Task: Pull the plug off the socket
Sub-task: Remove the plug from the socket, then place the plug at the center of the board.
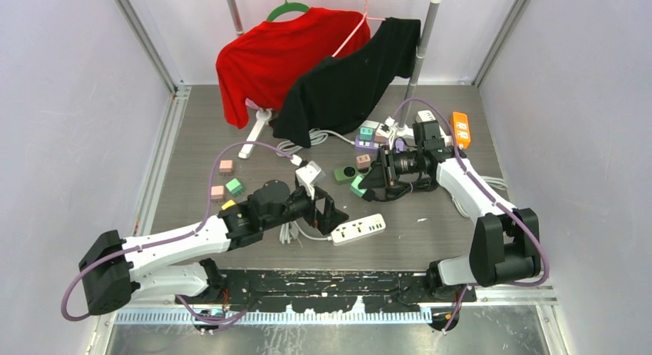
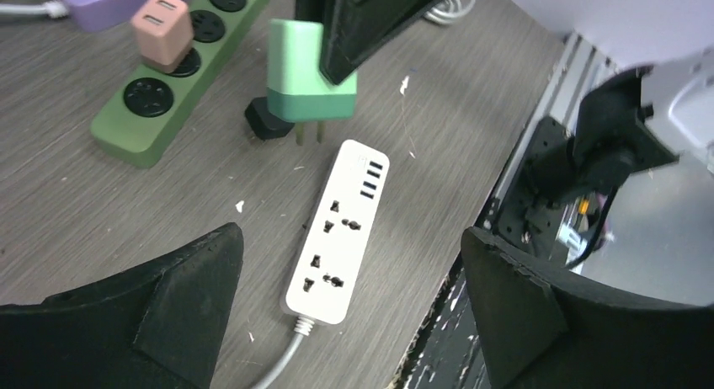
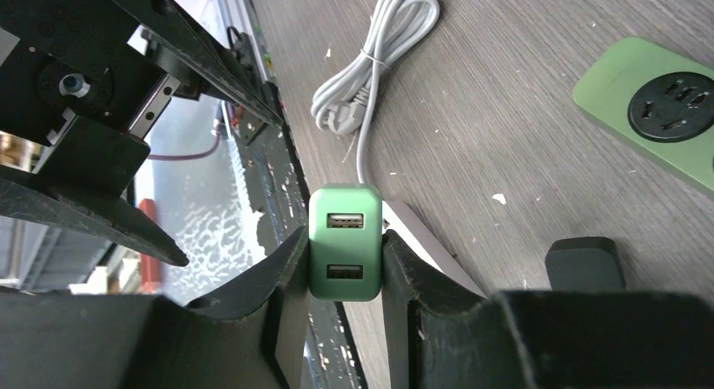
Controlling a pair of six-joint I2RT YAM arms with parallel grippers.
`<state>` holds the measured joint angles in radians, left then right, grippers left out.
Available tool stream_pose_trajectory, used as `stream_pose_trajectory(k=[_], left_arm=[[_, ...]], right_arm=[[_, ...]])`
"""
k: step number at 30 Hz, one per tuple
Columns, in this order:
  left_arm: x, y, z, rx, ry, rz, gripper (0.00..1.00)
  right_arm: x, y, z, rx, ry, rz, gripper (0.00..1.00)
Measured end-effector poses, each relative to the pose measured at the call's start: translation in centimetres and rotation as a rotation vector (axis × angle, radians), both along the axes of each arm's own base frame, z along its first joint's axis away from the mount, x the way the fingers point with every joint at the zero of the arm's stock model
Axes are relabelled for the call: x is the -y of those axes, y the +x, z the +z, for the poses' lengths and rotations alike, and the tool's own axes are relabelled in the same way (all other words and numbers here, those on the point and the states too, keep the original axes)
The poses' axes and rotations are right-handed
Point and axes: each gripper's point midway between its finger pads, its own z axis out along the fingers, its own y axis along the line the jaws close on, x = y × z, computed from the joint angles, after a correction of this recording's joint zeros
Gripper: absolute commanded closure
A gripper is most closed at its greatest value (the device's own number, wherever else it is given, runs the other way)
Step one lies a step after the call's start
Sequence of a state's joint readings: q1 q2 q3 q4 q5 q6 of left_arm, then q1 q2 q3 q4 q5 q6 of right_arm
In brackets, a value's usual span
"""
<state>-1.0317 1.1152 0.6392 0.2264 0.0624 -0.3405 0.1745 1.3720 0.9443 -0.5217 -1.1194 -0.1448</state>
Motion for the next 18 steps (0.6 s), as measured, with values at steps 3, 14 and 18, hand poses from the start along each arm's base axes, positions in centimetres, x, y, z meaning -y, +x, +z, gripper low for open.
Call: stream_pose_trajectory(k=[3,14,18], left_arm=[[-0.7,0.7,1.0,-0.058,-0.008,0.089,0.00],[-1.2,3.5,2.9,-0.224,0.055,0.336,0.07],[-0.8,3.9,2.0,-0.258,0.107,0.356,0.10]], right_arm=[[-0.3,0.2,0.0,-0.056,0.018,-0.015,0.99],[-0.9,0.8,-0.5,-0.227,0.054,-0.054,0.99],[-1.0,0.8,-0.5,-0.250,0.065,-0.057,0.99]])
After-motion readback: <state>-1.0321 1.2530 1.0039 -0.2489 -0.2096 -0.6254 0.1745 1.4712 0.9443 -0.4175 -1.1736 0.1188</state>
